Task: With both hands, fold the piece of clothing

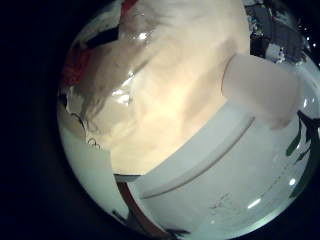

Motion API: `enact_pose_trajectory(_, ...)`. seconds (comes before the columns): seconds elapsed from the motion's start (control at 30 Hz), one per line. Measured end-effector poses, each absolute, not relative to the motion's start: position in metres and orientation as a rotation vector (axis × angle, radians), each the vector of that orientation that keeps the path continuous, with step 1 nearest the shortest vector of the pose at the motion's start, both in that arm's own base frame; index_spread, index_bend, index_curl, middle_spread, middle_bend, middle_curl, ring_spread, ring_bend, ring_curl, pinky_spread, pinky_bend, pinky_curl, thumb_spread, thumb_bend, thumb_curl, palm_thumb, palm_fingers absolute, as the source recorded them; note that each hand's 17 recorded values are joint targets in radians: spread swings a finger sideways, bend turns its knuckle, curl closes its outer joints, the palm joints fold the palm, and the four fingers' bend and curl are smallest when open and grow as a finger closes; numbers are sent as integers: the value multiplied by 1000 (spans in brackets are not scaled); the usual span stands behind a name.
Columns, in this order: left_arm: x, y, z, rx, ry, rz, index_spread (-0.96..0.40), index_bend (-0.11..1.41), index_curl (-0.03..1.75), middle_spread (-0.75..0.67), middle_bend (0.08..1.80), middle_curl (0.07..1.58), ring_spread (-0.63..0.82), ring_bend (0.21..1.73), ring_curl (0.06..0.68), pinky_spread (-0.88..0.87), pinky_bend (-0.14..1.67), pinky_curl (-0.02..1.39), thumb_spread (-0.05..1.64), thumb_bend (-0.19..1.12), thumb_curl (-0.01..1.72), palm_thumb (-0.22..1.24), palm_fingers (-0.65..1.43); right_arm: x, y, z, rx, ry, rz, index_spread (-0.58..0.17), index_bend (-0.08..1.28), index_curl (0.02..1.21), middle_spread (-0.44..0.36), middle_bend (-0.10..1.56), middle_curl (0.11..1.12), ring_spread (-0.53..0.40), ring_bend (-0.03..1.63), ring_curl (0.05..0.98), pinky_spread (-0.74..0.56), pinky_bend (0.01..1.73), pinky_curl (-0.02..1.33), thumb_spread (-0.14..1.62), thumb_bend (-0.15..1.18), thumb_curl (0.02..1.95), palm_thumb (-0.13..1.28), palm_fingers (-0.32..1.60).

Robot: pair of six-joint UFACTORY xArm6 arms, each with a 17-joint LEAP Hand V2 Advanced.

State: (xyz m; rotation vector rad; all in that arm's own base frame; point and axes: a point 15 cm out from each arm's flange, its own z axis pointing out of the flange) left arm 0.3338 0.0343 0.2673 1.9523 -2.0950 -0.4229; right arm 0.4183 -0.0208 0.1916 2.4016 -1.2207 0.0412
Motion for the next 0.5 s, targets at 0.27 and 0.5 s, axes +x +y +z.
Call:
enact_pose_trajectory(0.27,317,71,271,1998,-2048,-419,151,158,285,360,198,337,545,481,201,487,389,302,1200,-16,355,587,43,420,-37,263,2437,-1286,196,-241,1046,781,-117,1239,729,-174,1348,591,-352,1183,598,953,65,633,1187,1238)
enact_pose_trajectory(0.5,299,90,278,2041,-2027,-383,151,157,285,355,197,337,549,478,202,489,387,303,1202,-16,358,585,43,452,3,328,2531,-1282,390,-229,1062,787,-112,1267,733,-169,1373,590,-342,1200,601,951,24,691,1165,1223)
